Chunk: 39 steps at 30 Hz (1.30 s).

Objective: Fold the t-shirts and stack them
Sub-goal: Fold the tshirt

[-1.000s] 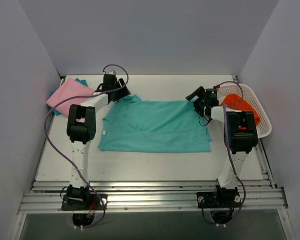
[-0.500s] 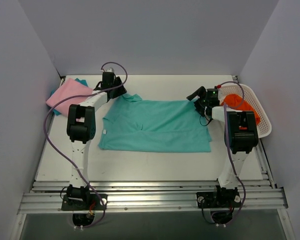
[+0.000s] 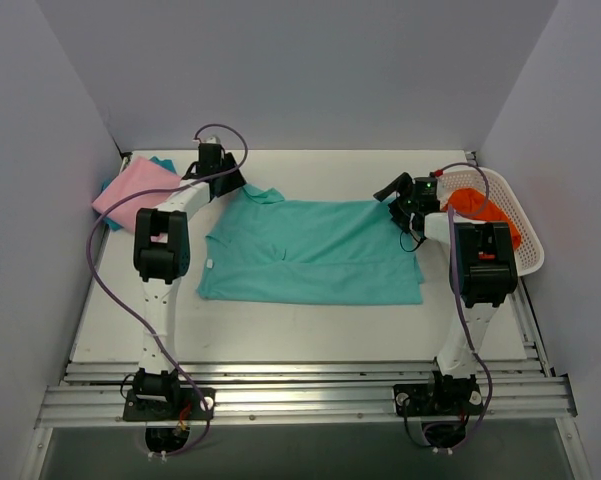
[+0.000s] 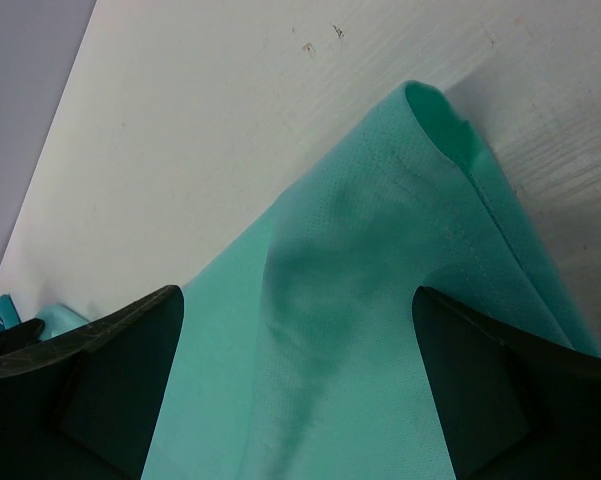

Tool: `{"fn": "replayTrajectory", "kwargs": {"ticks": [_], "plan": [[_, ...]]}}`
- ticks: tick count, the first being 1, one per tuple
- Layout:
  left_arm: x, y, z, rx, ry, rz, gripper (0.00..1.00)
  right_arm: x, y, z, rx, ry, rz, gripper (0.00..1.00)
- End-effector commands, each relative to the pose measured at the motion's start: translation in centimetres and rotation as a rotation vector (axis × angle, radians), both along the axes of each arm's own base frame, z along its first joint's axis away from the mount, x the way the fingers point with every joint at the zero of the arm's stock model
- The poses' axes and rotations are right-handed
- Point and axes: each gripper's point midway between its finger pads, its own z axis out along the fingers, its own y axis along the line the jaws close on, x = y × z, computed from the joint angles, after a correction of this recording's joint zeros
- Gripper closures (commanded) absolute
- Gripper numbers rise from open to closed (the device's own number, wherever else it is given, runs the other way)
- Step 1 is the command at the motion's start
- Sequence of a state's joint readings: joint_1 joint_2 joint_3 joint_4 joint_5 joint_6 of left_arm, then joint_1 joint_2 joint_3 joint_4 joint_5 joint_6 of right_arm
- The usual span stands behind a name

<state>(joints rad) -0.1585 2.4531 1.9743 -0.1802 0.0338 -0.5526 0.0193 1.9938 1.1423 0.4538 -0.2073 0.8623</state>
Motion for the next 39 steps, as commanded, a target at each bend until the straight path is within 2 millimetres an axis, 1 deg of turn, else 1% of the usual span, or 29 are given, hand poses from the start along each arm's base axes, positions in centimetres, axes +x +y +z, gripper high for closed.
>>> {"fn": "replayTrajectory", "kwargs": {"ticks": [1,4,8,10,11,12,13,16,20,22,24,26,27,28,31,32,34,35,36,37,39], "plan": [[1.1,-0.2,1.9,0.007,-0.048,-0.01,0.4,0.5,-0.3,-0.2,-0.008,-0.01,0.006,0.07],[1.3,-0.2,2.3,0.006,-0.057,-0.01,0.43,0.5,-0.2,-0.6,-0.007,-0.002,0.007,0.07],[1.5,-0.1,2.9,0.005,-0.066,-0.004,0.51,0.5,0.1,-1.0,-0.008,0.004,0.01,0.07],[1.6,-0.2,3.0,0.003,-0.07,-0.003,0.56,0.5,0.1,-1.3,-0.009,0.009,0.01,0.07],[1.5,-0.2,3.0,0.001,-0.068,-0.004,0.62,0.6,0.0,-1.3,-0.009,0.007,0.009,0.07],[1.5,-0.2,3.2,0.0,-0.07,-0.005,0.73,0.6,0.0,-1.5,-0.009,0.012,0.009,0.07],[1.5,-0.2,3.2,-0.001,-0.069,-0.004,0.76,0.6,0.0,-1.6,-0.009,0.013,0.009,0.07],[1.4,-0.1,3.5,0.002,-0.07,-0.003,0.85,0.6,0.0,-1.9,-0.01,0.019,0.008,0.07],[1.4,0.0,3.9,0.003,-0.075,0.003,0.92,0.6,0.1,-2.1,-0.013,0.022,0.011,0.07],[1.3,0.1,4.3,0.005,-0.081,0.007,0.97,0.6,0.1,-2.1,-0.013,0.021,0.011,0.07],[1.3,0.1,5.3,0.006,-0.097,0.01,0.98,0.7,0.1,-1.9,-0.015,0.017,0.013,0.08],[1.0,0.1,5.7,0.007,-0.102,0.011,0.98,0.9,0.1,-1.1,-0.018,0.0,0.015,0.07],[0.9,0.2,6.9,0.004,-0.12,0.011,0.98,0.9,0.0,-1.0,-0.022,0.001,0.016,0.07],[0.7,0.2,6.9,0.008,-0.121,0.009,0.98,1.1,0.1,-0.2,-0.027,-0.012,0.019,0.07],[0.5,0.8,8.5,0.027,-0.147,0.028,0.98,1.7,-0.1,1.2,-0.044,-0.032,0.02,0.08],[0.3,0.9,8.5,0.031,-0.144,0.03,0.98,1.8,-0.1,1.6,-0.048,-0.036,0.023,0.07],[0.2,1.0,9.1,0.034,-0.155,0.034,0.98,2.3,-0.4,2.8,-0.06,-0.051,0.022,0.07],[0.1,1.0,9.0,0.035,-0.154,0.034,0.98,2.4,-0.4,3.4,-0.065,-0.058,0.023,0.07],[0.0,1.2,9.4,0.035,-0.159,0.037,0.98,2.4,-0.5,3.6,-0.075,-0.053,0.023,0.07],[0.0,1.2,9.5,0.038,-0.162,0.038,0.98,2.9,-0.9,4.8,-0.098,-0.074,0.018,0.07],[-0.3,1.3,9.7,0.039,-0.166,0.039,0.98,3.0,-1.6,5.3,-0.125,-0.064,0.004,0.07]]}}
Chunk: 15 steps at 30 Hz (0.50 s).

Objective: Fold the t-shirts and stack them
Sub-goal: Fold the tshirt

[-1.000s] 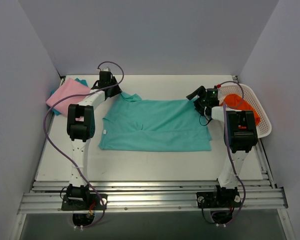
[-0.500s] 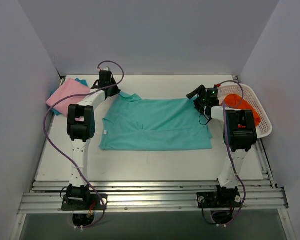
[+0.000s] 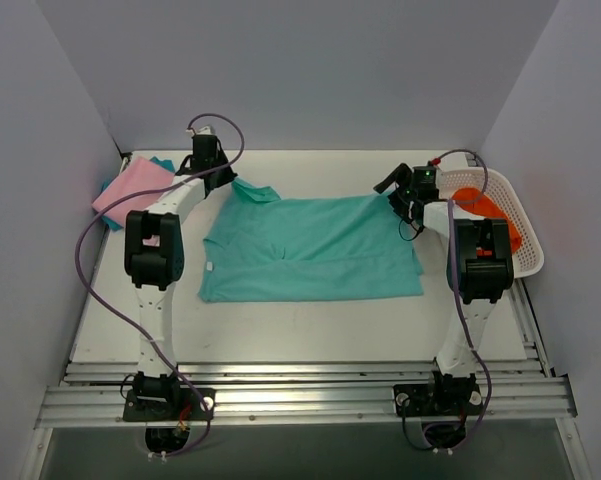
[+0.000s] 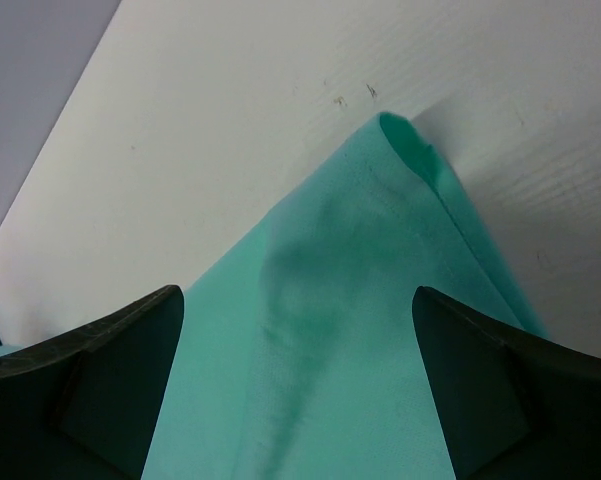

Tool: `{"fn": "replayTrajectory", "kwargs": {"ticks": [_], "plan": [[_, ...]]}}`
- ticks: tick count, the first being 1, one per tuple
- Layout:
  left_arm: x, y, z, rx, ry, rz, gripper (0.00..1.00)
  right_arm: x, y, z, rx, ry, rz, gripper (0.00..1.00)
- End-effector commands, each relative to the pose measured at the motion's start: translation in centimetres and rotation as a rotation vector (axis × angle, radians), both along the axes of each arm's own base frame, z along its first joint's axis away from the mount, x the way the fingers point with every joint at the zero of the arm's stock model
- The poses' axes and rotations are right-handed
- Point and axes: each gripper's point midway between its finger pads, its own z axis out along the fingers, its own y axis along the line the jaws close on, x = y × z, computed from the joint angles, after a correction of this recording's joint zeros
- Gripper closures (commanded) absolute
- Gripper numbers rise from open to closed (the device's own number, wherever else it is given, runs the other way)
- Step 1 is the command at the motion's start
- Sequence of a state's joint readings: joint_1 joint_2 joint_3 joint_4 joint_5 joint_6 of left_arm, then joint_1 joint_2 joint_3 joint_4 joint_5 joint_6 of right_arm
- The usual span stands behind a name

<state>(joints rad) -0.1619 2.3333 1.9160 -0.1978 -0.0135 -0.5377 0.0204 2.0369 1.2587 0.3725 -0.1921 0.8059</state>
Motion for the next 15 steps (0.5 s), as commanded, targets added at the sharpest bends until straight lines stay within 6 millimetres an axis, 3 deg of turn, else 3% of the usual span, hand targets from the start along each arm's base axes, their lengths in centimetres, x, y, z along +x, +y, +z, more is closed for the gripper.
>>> {"fn": "replayTrajectory", "kwargs": {"ticks": [1,4,7,8,9,11,12,15], "plan": [[0.6,0.6,5.4,0.009,-0.119,0.014,0.98,1.9,-1.9,5.8,-0.091,-0.087,-0.033,0.06],[0.3,1.0,6.0,0.013,-0.13,0.022,0.98,2.9,-3.3,6.4,-0.158,-0.073,-0.057,0.06],[0.0,1.3,6.5,0.012,-0.139,0.026,0.98,3.8,-3.4,4.9,-0.171,-0.046,-0.047,0.06],[0.0,1.4,6.7,0.009,-0.142,0.024,0.98,4.5,-5.1,5.2,-0.172,-0.052,-0.078,0.06],[-0.1,1.4,6.4,0.008,-0.136,0.025,0.98,4.8,-5.1,3.8,-0.175,-0.027,-0.076,0.06],[-0.2,1.5,6.4,0.007,-0.136,0.025,0.98,5.9,-5.4,3.8,-0.179,-0.032,-0.08,0.06],[-0.1,1.6,6.5,0.006,-0.14,0.026,0.98,6.1,-5.4,2.4,-0.178,-0.006,-0.077,0.06],[-0.2,1.9,6.2,0.005,-0.135,0.029,0.98,6.8,-5.4,1.3,-0.171,0.004,-0.077,0.06]]}}
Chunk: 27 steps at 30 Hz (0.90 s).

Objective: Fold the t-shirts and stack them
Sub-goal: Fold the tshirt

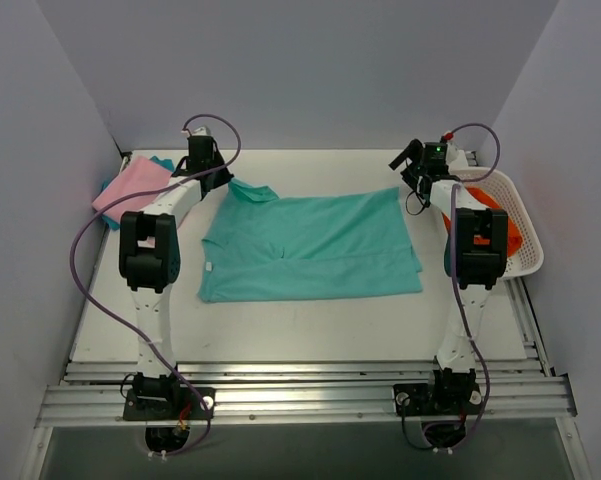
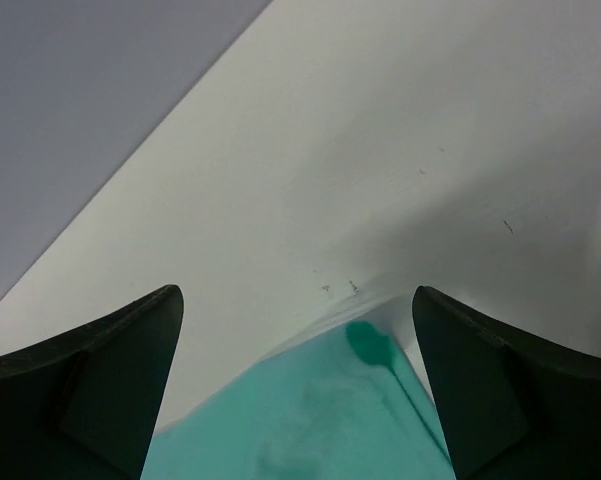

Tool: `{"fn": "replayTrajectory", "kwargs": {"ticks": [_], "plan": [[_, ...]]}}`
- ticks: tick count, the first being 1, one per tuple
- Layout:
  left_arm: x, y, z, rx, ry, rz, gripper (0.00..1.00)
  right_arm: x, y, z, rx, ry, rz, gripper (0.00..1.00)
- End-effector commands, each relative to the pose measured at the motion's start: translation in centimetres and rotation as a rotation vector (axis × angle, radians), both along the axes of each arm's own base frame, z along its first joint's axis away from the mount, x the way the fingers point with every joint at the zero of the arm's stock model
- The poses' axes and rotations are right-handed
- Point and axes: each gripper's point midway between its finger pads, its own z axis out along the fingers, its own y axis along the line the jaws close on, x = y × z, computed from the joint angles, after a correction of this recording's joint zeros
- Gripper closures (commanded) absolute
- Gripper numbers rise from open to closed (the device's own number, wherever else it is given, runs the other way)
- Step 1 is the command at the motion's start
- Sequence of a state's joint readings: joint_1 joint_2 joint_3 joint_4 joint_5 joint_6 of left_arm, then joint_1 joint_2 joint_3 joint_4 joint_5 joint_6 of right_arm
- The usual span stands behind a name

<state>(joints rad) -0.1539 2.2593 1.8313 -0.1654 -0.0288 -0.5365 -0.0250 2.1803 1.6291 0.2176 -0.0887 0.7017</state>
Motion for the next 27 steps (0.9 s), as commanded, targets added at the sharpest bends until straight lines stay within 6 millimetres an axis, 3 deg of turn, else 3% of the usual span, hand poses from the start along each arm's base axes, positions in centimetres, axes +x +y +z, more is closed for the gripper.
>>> {"fn": "replayTrajectory", "kwargs": {"ticks": [1,9,10,17,20,26,27], "plan": [[0.8,1.0,4.7,-0.001,-0.111,0.009,0.98,-0.2,-0.7,-3.0,-0.022,0.081,-0.009,0.06],[0.9,1.0,4.4,-0.009,-0.113,0.008,0.98,0.2,1.0,-5.5,-0.008,0.111,0.017,0.06],[0.9,1.0,4.4,-0.01,-0.111,0.007,0.98,0.2,2.8,-5.6,-0.011,0.111,0.048,0.06],[1.0,1.0,3.9,-0.012,-0.106,0.006,0.98,0.0,4.2,-6.2,-0.022,0.119,0.072,0.12],[0.8,1.1,3.7,-0.013,-0.103,0.005,0.98,-0.2,4.5,-6.9,-0.015,0.123,0.082,0.25],[0.7,1.6,3.3,-0.022,-0.099,0.014,0.98,-0.2,4.9,-8.1,0.003,0.137,0.096,0.95],[0.7,1.7,3.3,-0.025,-0.1,0.014,0.98,-0.1,4.8,-8.0,0.004,0.136,0.095,0.99]]}}
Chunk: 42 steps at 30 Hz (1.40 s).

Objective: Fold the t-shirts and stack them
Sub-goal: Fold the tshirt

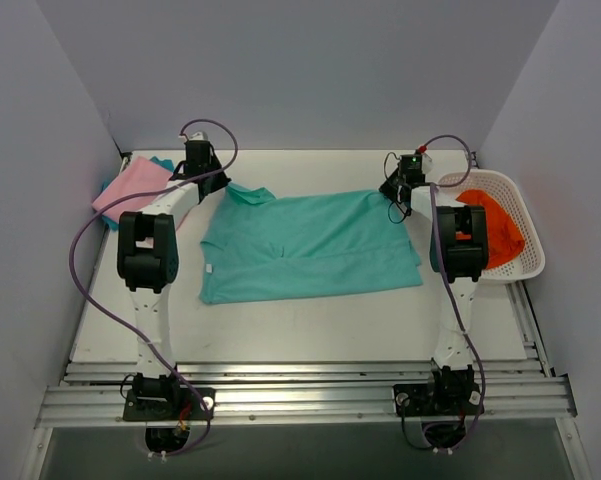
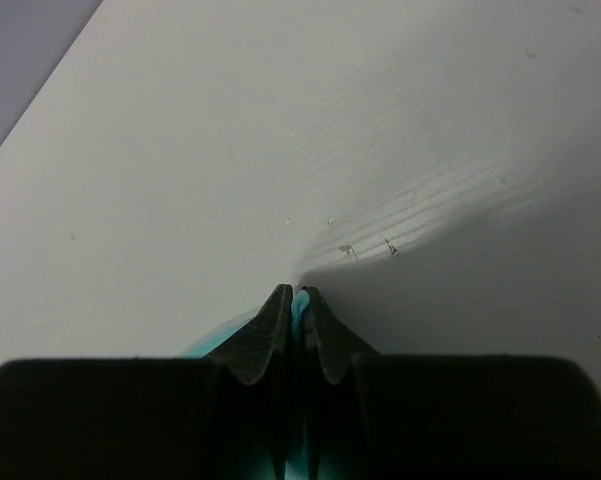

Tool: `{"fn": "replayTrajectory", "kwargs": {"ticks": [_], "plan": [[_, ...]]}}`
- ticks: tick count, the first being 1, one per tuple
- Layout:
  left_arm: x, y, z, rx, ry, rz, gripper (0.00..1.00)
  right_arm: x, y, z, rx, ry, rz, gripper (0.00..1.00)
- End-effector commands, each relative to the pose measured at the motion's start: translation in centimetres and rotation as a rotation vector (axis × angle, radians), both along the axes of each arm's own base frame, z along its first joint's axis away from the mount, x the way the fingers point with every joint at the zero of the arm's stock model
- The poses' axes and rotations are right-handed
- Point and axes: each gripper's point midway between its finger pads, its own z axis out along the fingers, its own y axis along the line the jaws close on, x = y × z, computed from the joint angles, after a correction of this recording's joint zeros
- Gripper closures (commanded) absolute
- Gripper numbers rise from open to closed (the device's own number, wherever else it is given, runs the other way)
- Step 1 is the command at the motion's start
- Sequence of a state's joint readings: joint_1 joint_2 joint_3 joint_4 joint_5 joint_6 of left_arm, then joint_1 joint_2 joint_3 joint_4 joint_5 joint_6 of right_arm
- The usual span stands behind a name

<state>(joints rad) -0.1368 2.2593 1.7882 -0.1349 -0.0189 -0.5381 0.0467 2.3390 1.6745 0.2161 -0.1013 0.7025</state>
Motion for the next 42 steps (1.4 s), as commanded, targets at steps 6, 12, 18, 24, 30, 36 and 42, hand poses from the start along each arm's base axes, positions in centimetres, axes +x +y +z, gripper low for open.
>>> {"fn": "replayTrajectory", "kwargs": {"ticks": [6,12,18,24,30,36,42], "plan": [[1.1,1.2,4.8,-0.018,-0.118,0.016,0.98,0.1,0.2,0.0,-0.009,0.008,0.019,1.0],[1.2,1.9,7.7,-0.013,-0.148,0.031,0.98,1.0,0.5,4.6,0.0,-0.075,0.034,1.0],[0.5,2.1,10.5,-0.016,-0.182,0.034,0.98,1.0,0.6,8.2,0.005,-0.127,0.042,1.0],[-1.1,1.9,12.4,-0.031,-0.2,0.031,0.98,-0.1,1.0,10.4,0.008,-0.156,0.061,1.0],[-4.1,1.6,14.4,-0.029,-0.213,0.024,0.98,-2.2,1.1,12.4,0.009,-0.173,0.071,1.0],[-8.4,1.5,13.8,-0.015,-0.187,0.031,0.98,-5.1,1.3,13.6,0.01,-0.179,0.078,1.0],[-13.4,1.8,14.7,0.002,-0.204,0.051,0.98,-9.2,1.3,12.9,-0.001,-0.152,0.08,1.0]]}}
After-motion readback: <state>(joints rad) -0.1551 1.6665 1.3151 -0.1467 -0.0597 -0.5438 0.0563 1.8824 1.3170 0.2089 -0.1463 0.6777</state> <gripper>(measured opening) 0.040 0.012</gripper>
